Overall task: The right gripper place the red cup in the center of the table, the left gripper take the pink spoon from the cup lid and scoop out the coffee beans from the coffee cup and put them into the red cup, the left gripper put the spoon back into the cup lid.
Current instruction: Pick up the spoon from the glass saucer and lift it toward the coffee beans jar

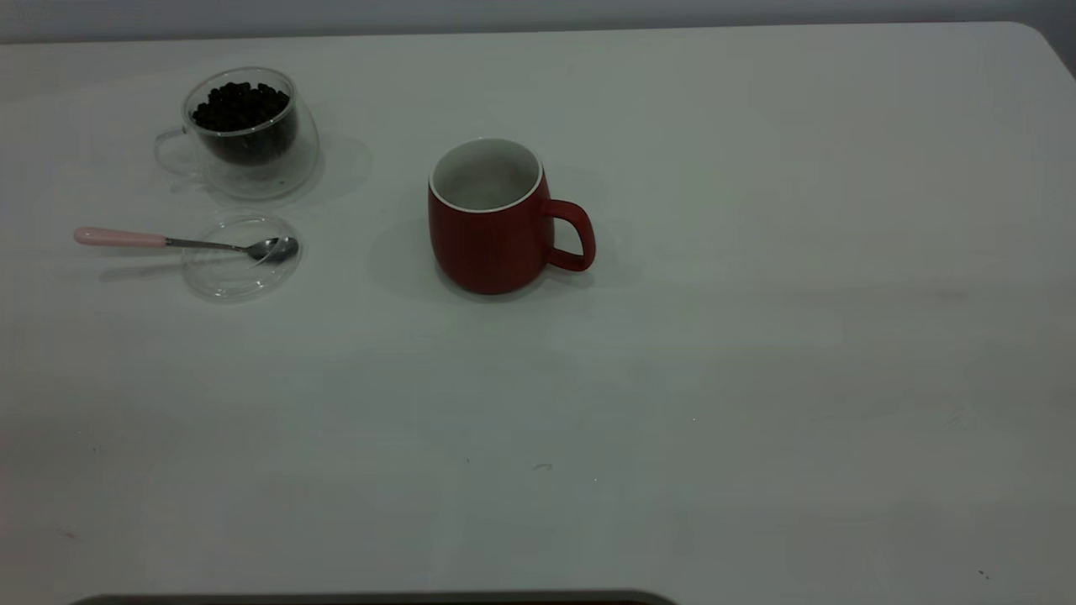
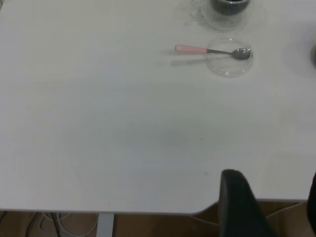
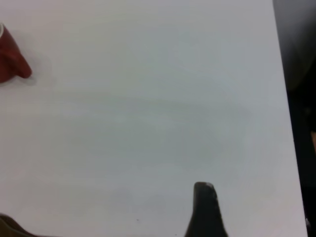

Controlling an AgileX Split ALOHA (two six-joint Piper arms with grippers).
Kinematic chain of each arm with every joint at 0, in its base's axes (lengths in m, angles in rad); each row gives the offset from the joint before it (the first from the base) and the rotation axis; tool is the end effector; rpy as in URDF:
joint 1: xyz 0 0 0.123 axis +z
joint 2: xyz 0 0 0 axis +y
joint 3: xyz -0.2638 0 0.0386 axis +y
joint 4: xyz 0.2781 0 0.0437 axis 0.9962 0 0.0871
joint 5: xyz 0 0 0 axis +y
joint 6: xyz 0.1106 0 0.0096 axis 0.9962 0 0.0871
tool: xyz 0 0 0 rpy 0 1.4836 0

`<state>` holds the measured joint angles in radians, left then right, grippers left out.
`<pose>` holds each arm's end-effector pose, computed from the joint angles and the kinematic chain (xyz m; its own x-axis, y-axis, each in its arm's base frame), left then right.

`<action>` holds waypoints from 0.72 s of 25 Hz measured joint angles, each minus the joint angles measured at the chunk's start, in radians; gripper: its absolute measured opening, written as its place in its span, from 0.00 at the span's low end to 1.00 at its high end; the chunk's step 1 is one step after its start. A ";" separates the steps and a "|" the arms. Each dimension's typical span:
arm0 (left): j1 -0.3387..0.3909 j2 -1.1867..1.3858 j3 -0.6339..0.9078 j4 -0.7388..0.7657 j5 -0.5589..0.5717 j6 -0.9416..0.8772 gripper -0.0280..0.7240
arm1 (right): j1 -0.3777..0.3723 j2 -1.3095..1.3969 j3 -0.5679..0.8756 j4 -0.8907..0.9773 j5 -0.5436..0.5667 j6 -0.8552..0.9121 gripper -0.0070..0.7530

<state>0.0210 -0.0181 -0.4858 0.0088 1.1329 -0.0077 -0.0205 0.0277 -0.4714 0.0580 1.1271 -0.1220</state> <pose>0.0530 0.0020 0.2721 -0.5154 -0.0148 -0.8568 -0.0299 0.9996 0.0007 0.0616 0.0046 0.2655 -0.5560 -0.0854 -0.8268 -0.0771 0.9957 -0.0510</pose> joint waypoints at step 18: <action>0.000 0.000 0.000 0.000 0.000 0.000 0.57 | 0.011 0.000 0.000 -0.002 0.000 0.006 0.79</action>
<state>0.0210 -0.0181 -0.4858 0.0088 1.1329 -0.0077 -0.0092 0.0277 -0.4714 0.0558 1.1271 -0.1157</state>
